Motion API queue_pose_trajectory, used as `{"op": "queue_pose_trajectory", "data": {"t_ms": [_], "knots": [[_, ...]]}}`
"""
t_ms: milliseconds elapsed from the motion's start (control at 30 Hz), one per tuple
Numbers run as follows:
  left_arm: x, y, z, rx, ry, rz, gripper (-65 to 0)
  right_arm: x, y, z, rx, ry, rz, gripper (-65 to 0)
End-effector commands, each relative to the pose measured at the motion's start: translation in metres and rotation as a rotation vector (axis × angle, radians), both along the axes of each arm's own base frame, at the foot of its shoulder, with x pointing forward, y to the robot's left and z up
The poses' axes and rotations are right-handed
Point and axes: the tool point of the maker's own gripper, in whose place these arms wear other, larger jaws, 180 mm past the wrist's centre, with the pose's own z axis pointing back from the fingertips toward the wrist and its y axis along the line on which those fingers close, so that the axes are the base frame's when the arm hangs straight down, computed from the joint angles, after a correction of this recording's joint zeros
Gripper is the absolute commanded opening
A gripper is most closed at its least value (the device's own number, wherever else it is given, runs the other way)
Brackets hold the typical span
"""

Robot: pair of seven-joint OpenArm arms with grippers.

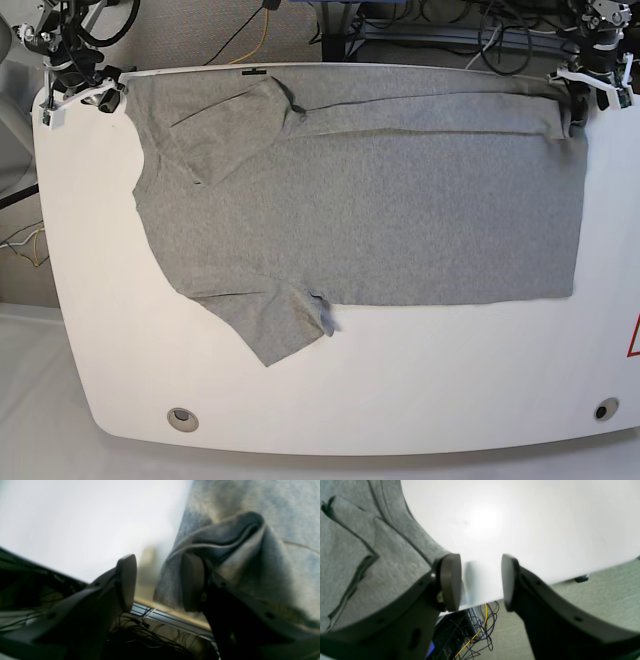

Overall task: Fold the T-shirt properly
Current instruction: 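Slide both grippers outward along the folded edge, stretching it taut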

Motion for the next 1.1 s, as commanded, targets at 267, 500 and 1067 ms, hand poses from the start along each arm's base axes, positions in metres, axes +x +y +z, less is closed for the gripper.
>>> {"op": "queue_pose_trajectory", "data": {"t_ms": [267,500,1067], "knots": [[0.002,-0.021,0.006,0.013,0.025,-0.034,-37.5,0.010,-0.007,0.012,-0.028,-0.039,0.007,-39.2],[0.004,-0.018,0.013,0.033,0.014,-0.034,-37.5,0.010,-0.007,0.012,-0.028,-0.039,0.007,-39.2],[-0.003,0.006,0.045,0.131,-0.017,0.009,-37.5,0.014,-0.006,0.013,-0.026,-0.048,0.010,-39.3]]}}
